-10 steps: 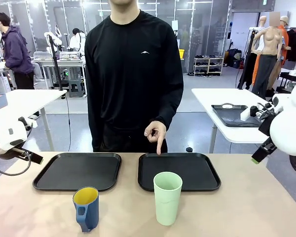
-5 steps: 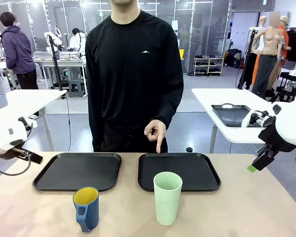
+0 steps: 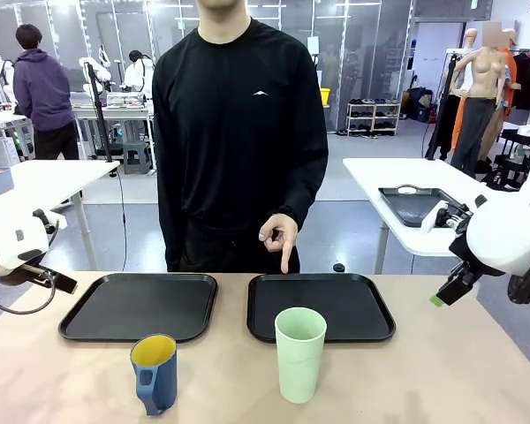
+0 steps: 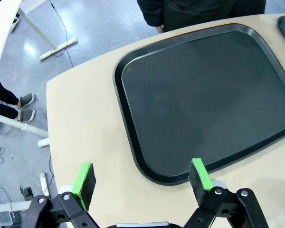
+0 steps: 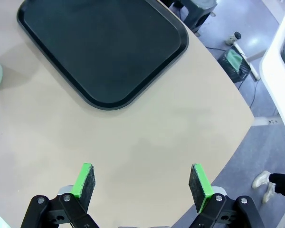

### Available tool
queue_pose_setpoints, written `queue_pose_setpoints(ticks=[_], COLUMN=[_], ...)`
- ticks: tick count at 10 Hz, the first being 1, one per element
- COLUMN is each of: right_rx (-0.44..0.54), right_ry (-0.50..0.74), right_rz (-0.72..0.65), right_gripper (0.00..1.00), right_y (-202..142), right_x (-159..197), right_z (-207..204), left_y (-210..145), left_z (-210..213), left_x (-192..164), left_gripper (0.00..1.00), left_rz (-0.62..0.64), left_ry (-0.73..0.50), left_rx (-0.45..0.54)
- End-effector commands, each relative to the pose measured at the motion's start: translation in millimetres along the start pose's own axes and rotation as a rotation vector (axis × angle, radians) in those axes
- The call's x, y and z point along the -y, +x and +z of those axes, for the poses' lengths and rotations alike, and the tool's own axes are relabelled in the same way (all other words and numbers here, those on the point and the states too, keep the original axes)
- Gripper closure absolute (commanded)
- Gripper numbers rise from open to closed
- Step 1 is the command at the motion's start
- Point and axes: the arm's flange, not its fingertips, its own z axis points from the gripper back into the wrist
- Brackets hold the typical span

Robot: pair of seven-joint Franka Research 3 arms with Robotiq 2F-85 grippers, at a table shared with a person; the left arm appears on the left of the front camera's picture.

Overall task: Sort and store the cups by type.
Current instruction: Pick up the Reusable plastic cup.

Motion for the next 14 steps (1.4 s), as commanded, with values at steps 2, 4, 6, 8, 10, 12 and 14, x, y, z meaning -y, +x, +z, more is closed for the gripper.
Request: queue_pose_setpoints(ticks=[2, 4, 6, 8, 10, 12, 14], right_rx=[0.005, 0.023, 0.006, 0.026, 0.042, 0.132, 0.204], right_ry=[0.037, 0.044, 0.032, -0.019, 0.030, 0.126, 0.151], right_rz=[0.004, 0.043, 0.038, 0.020, 0.085, 0.135, 0.180], right_gripper=[0.00, 0.00, 0.00, 0.00, 0.00, 0.00, 0.00], right_y=[-3, -7, -26, -49, -71, -90, -101], right_x=[-1, 9, 15, 20, 26, 31, 26], right_z=[10, -17, -42, -41, -44, -49, -57], left_y=[0, 0, 0, 0, 0, 0, 0], left_z=[0, 0, 0, 0, 0, 0, 0], left_x=[0, 0, 0, 0, 0, 0, 0], left_gripper=[0.00, 0.00, 0.00, 0.00, 0.00, 0.00, 0.00], left_rz=[-0.005, -0.005, -0.005, -0.005, -0.005, -0.005, -0.005], left_ry=[0.000, 0.000, 0.000, 0.000, 0.000, 0.000, 0.000], left_rx=[0.000, 0.000, 0.000, 0.000, 0.000, 0.000, 0.000])
